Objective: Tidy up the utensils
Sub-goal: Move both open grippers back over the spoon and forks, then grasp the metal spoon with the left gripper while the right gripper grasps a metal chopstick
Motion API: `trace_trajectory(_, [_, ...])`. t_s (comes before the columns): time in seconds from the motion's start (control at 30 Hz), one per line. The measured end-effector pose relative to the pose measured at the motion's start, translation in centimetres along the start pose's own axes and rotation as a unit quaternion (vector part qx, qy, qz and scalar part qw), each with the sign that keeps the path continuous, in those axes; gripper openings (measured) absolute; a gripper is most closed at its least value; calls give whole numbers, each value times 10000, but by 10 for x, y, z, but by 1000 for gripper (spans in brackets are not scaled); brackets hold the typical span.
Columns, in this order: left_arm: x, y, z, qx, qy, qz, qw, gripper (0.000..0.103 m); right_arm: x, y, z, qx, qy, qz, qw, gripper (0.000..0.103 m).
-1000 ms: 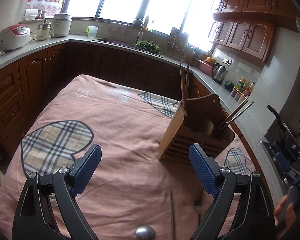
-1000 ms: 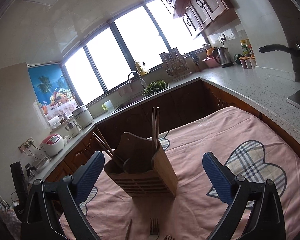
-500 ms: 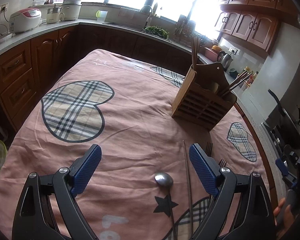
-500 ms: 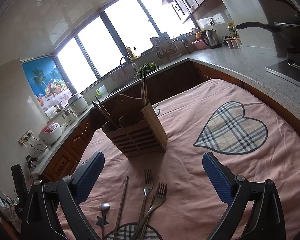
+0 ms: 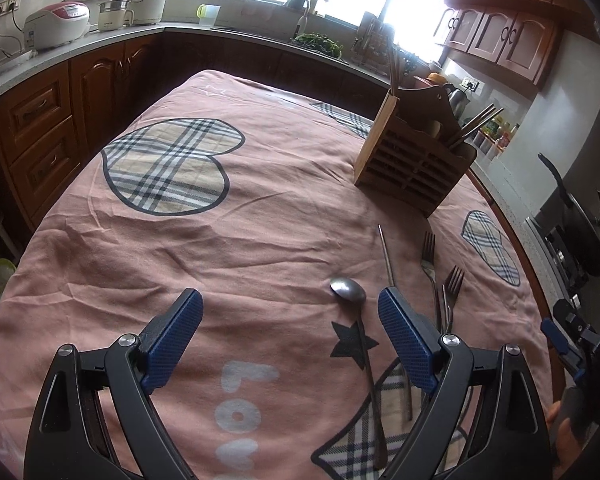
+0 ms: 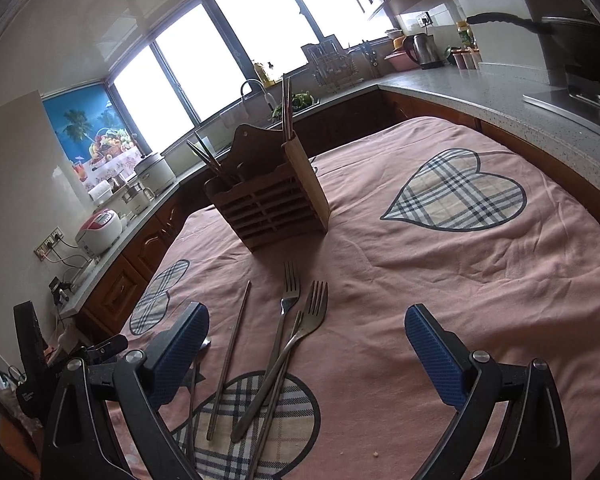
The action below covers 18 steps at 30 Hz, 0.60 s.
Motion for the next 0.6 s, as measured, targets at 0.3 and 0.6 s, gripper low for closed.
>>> trace_trajectory(0.3, [15,-17,10,91,236,196,9995,91,14,6,6,-48,169,-130,9998,99])
trace_trajectory(0.6, [19,-34,31,126,508,492,9974,83,15,9,17,-38,264,-141,9995,98])
Point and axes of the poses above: each gripper's, at about its wrist camera, not at the fingertips, and z roughly the way its jaws point, y to its left, x to its underside, the point moved 4 cm from there along z, roughly the way its jaws point, and after that the axes turned 3 degrees about -y, right-handed, at the moved point
